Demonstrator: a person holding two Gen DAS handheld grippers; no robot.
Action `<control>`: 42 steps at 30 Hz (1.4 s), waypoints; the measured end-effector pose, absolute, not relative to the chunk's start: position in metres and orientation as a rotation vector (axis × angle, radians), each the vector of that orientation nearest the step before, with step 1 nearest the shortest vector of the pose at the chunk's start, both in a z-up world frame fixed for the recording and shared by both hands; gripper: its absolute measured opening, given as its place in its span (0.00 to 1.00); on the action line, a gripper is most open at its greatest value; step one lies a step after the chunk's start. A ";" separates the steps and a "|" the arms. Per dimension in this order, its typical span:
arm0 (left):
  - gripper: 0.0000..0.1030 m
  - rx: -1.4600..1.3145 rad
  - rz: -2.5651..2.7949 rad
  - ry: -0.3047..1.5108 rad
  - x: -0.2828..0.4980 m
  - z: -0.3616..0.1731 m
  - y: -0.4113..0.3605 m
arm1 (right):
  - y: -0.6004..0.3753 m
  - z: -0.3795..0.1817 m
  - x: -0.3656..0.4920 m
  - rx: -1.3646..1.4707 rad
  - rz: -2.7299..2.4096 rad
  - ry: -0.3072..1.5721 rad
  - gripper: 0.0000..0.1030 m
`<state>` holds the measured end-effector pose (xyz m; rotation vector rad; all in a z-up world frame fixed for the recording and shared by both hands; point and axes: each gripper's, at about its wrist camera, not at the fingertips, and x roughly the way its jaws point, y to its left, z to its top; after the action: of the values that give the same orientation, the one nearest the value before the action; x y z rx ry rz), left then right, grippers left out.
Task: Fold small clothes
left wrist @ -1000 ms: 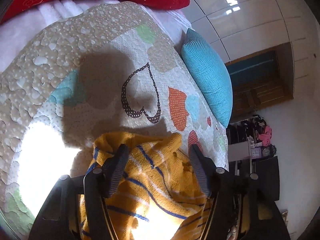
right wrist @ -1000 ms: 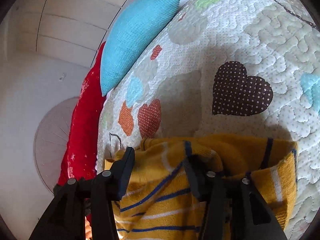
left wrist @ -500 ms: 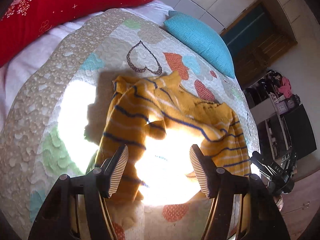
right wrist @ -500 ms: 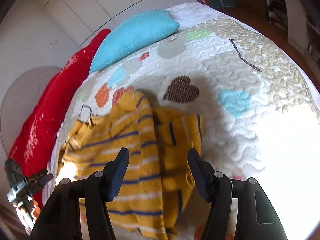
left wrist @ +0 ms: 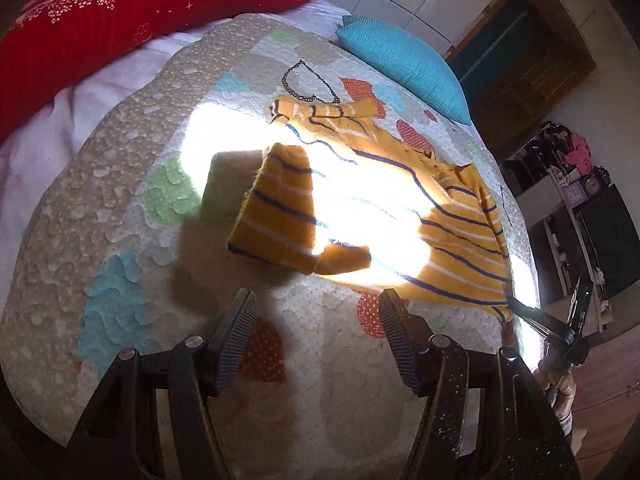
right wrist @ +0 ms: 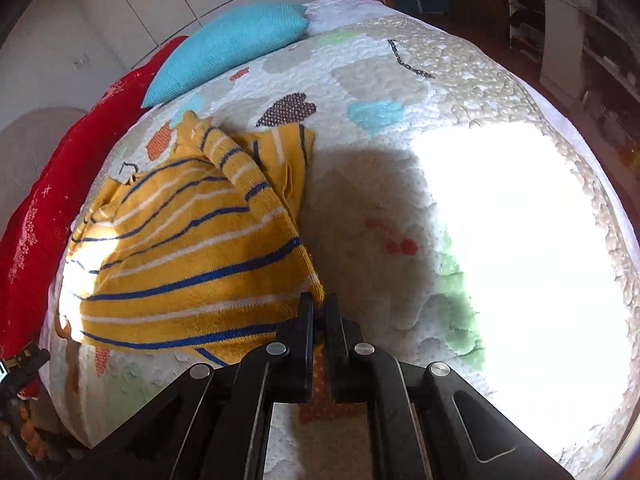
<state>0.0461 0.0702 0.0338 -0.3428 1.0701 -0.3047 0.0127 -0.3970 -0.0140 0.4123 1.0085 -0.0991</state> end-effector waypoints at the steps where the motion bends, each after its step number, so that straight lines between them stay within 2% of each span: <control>1: 0.61 -0.342 -0.296 1.076 0.042 0.032 0.073 | -0.395 -0.018 0.012 0.406 -0.095 1.030 0.05; 6: 0.61 -0.320 -0.253 1.061 0.020 0.028 0.086 | -0.396 0.019 0.000 0.444 -0.128 0.895 0.25; 9: 0.61 -0.311 -0.233 1.047 0.010 0.027 0.090 | -0.382 0.055 0.005 0.395 -0.108 0.784 0.26; 12: 0.61 -0.330 -0.234 1.048 0.004 0.024 0.092 | -0.354 0.067 0.035 0.341 -0.032 0.783 0.26; 19: 0.61 -0.290 -0.205 1.053 0.002 0.017 0.091 | -0.319 0.022 0.152 0.249 0.018 0.939 0.25; 22: 0.61 -0.264 -0.185 1.051 0.001 0.013 0.097 | -0.339 -0.006 0.196 0.175 -0.122 1.024 0.25; 25: 0.61 -0.263 -0.178 1.058 -0.002 0.008 0.106 | -0.371 -0.009 0.213 0.268 -0.223 1.041 0.22; 26: 0.61 -0.272 -0.185 1.064 -0.002 0.006 0.109 | -0.375 -0.002 0.213 0.290 -0.269 1.035 0.33; 27: 0.61 -0.283 -0.195 1.069 -0.002 0.005 0.112 | -0.376 0.008 0.211 0.309 -0.303 1.016 0.36; 29: 0.61 -0.292 -0.208 1.070 -0.002 0.003 0.116 | -0.366 0.033 0.200 0.355 -0.280 0.934 0.36; 32: 0.61 -0.305 -0.219 1.063 -0.003 0.002 0.120 | -0.309 0.064 0.195 0.285 -0.145 0.863 0.36; 35: 0.61 -0.329 -0.232 1.054 -0.004 0.003 0.124 | -0.228 0.067 0.208 0.153 0.080 0.906 0.34; 42: 0.66 -0.347 -0.219 1.025 -0.005 0.004 0.143 | -0.067 0.014 0.257 -0.174 0.288 1.020 0.33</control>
<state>-0.0054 0.1434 0.0037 -0.3474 1.0246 -0.2186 0.2572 -0.0668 0.0137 -0.1745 1.0199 0.2883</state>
